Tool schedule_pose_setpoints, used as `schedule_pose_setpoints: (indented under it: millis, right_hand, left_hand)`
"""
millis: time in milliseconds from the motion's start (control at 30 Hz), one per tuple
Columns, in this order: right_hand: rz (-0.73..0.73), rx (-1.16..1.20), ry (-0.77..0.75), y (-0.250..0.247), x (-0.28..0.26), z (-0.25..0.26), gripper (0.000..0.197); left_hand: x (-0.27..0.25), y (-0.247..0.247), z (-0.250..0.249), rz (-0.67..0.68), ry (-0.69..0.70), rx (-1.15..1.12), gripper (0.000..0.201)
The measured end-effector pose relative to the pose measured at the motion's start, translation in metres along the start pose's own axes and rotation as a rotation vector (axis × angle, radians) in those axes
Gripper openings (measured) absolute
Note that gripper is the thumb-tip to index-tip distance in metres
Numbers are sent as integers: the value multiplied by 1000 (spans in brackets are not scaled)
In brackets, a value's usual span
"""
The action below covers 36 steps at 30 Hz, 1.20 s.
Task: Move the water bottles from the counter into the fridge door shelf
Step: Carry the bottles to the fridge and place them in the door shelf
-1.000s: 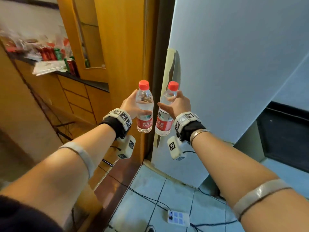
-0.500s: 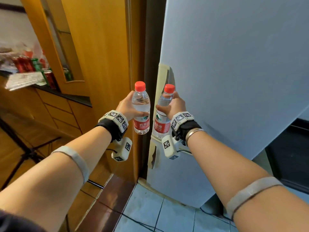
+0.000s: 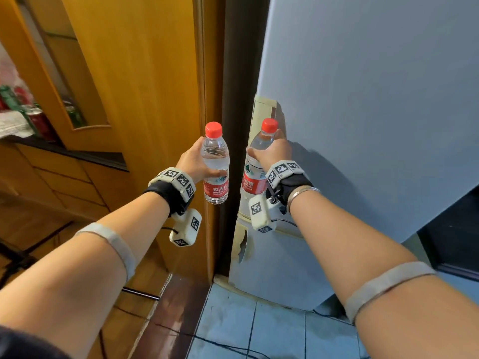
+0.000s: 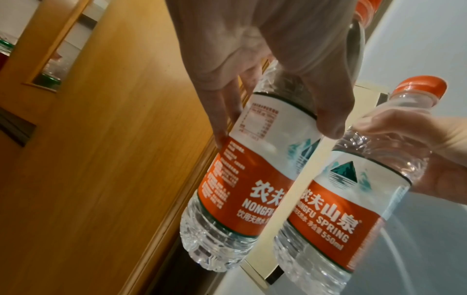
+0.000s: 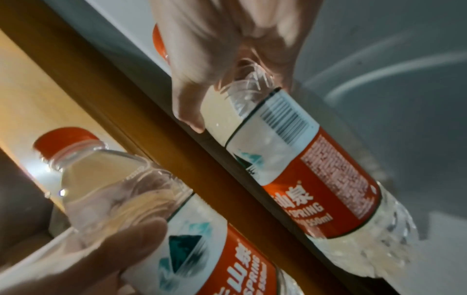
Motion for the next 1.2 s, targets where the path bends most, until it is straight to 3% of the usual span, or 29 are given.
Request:
schedule_pose_setpoints:
  millis: [433,600,933,1200]
  right_hand:
    - [-60,-14,15,6,-8,8,53]
    - [-15,-5,-18,-1,-33,2,51]
    - [56,-63,-107,-38,-131,-8,47]
    - [38,-46,-67,-82,-224,-16,43]
  left_hand:
    - [0,-11,13,62,14,13,72]
    - [-15,-12,11,48,23,47,73]
    - [-106,2,4,31,32,63,72]
    - [-181,13,-5,120,48,59,72]
Point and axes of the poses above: each hand's wrist, its own x-axis towards the middle knuckle, its own y-axis out of the palm, z = x × y, the point moved 2 cm from there along x, towards the middle knuckle, and after that the axes turned 2 degrees about -y, right-handed, at the moved point
